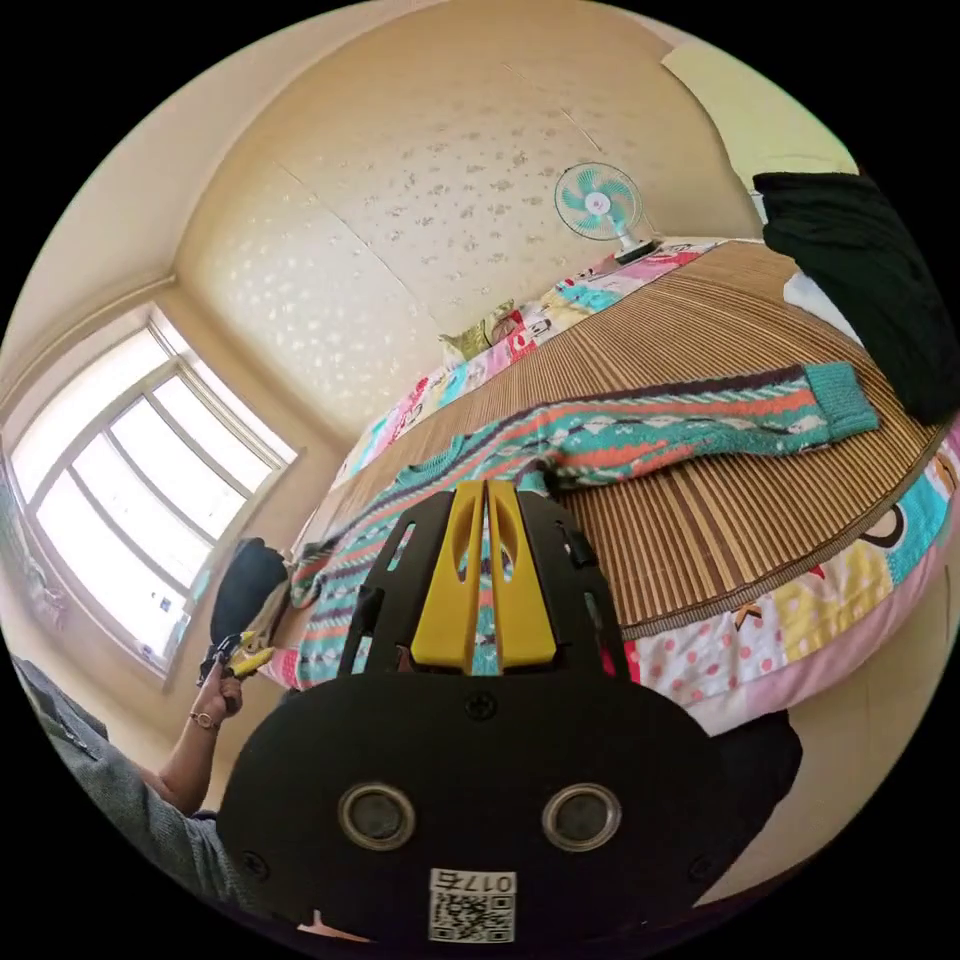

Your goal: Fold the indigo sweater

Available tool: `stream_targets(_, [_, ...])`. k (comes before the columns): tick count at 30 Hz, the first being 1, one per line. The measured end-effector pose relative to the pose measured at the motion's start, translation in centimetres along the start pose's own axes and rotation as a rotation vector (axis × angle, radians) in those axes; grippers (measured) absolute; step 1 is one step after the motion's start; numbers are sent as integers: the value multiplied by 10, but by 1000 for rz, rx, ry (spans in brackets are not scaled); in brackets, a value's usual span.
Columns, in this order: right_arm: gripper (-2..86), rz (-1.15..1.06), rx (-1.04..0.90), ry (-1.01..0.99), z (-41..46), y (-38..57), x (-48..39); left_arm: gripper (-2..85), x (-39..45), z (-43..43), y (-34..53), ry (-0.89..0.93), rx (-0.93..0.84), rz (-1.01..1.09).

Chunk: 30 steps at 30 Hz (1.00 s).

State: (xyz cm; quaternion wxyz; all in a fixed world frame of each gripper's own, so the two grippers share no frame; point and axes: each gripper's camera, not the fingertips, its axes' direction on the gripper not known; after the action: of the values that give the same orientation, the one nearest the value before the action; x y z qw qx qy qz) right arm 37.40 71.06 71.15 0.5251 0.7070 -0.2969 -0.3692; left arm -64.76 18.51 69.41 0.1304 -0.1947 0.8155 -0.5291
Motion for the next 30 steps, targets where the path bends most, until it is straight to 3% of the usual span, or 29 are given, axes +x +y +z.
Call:
stream_targets(2, [5,17,-131,-21,31,-3,0,148,-3,-8,-39,-54,38,-4])
stream_targets(5, [4,-135,-467,93,111,26,2,166,-31,-11,-98,-52,83,-120])
stream_targets(7, [4,-172,-348,6,94,43,14,160,-53,-11,-125,-57,139,-203])
stream_targets(11, [3,26,-346,-271,68,46,65,117,-75,-2,-140,-15,171,-251])
stream_targets(14, [3,-6,-370,-257,55,50,62,89,-86,-9,-126,65,312,-354])
stream_targets(16, [3,-10,-364,-262,46,54,64,52,-43,-15,-105,92,509,-215])
stream_targets(18, [2,-7,-362,-277,37,58,68,41,21,-4,-97,25,541,-30])
stream_targets(21, [2,4,-368,-283,26,61,70,39,145,59,-77,-70,443,335])
stream_targets(23, [3,11,-370,-289,19,63,72,39,215,133,-58,-133,237,638])
stream_targets(25, [3,21,-371,-299,13,64,74,41,268,256,-13,-316,-147,957])
stream_targets(28, [3,34,-369,-318,2,67,77,44,245,373,51,-534,-437,1034])
stream_targets(30, [3,38,-366,-334,-5,69,78,53,213,405,78,-611,-468,987])
